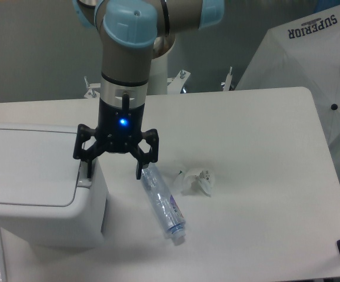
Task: Open the trash can
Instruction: 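Press the lid edge so the trash can lid flips open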
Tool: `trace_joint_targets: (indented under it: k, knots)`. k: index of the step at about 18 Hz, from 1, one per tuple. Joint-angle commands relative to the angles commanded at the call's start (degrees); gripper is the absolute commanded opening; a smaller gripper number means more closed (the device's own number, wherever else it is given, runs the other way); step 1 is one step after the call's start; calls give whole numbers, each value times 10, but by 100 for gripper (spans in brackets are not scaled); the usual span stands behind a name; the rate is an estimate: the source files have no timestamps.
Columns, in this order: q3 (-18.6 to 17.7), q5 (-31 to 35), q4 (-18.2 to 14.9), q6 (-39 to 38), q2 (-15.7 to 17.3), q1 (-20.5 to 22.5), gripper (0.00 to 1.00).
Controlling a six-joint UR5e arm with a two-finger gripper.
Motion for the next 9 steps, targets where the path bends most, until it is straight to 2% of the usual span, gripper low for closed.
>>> trace_joint_targets:
  k: [9]
  knots:
    - [7,26,0,-2,-1,0,100]
